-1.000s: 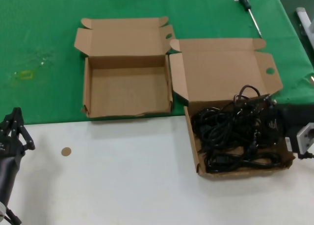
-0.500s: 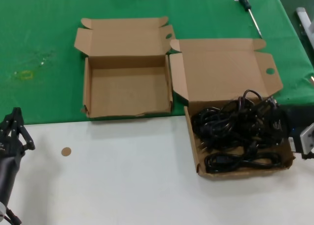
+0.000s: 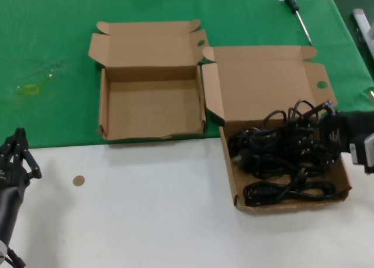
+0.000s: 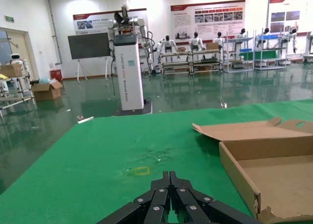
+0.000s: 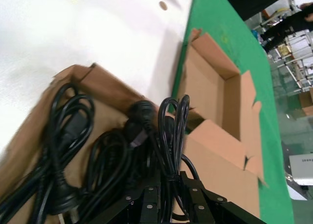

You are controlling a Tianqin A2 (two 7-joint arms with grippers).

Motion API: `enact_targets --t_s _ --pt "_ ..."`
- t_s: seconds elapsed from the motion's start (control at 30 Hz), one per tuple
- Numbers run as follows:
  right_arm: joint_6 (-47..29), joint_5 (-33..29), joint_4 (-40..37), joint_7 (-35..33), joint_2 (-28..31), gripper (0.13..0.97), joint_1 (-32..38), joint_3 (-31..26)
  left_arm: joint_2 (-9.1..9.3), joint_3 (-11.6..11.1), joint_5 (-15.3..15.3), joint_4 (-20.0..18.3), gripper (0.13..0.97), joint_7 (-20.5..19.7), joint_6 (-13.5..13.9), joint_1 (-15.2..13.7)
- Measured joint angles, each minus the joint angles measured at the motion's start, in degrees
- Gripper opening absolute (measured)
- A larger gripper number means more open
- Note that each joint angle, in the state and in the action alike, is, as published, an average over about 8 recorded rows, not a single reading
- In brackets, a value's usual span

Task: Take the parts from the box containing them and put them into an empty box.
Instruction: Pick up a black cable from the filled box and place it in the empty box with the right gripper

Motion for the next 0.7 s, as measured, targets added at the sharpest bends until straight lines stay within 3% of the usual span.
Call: enact_targets --t_s 0.33,0.7 --pt "0.23 -0.94 1.55 4.88 -1.85 0.215 4.37 -1.13 0.0 0.0 0.0 0.0 0.152 0.0 0.0 0.0" --pt "2.46 -3.35 1.22 9.21 -9.41 0.214 9.36 -4.99 0.0 0.0 0.0 0.0 0.152 0.0 0.0 0.0"
